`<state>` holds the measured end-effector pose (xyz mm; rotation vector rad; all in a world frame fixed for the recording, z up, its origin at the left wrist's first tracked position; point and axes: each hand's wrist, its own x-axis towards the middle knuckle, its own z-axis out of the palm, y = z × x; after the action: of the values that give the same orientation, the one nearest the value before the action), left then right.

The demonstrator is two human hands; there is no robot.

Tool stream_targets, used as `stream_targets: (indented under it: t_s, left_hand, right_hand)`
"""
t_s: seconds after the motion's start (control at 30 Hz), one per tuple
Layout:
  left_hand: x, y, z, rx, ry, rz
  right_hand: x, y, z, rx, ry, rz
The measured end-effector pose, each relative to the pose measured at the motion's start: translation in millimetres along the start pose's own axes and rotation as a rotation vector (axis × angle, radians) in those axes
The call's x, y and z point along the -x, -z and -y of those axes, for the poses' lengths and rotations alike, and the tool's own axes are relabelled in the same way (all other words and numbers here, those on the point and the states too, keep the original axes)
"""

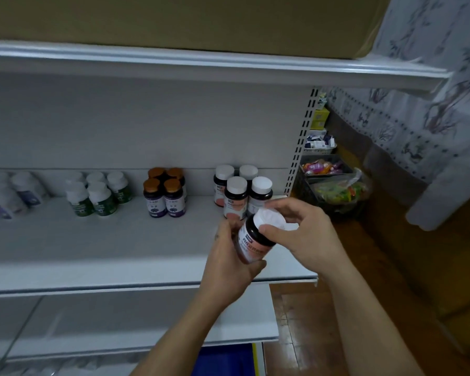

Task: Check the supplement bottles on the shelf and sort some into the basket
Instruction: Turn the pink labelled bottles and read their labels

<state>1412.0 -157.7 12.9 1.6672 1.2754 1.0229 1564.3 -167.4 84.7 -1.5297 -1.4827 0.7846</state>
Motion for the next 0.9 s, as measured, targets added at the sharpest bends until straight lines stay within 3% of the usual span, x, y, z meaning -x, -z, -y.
stream_targets:
  t_s: [0.2,0.37,0.53,0.9]
  left_hand:
    - [-24.5,11.5,13.5,-0.475,0.005,0.112]
    - [-45.8,29.7,13.1,-0.667,0.038,0.206]
    - [-65.2,41.1,10.2,-0.828,0.041,0.241]
    - [-91.2,65.1,4.7,-0.772,0.127,0.291]
  right_hand:
    - [-37.9,20.3,-8.8,0.192,-0.104,-0.125]
    - [-99.6,33.7,-24.6,0.423,-0.135,-0.24]
    - [-153.2,25.2,-39.7,0.445,-0.162,-0.279]
    - [-206.0,-9.6,-45.6,0.351,-0.311,-0.188]
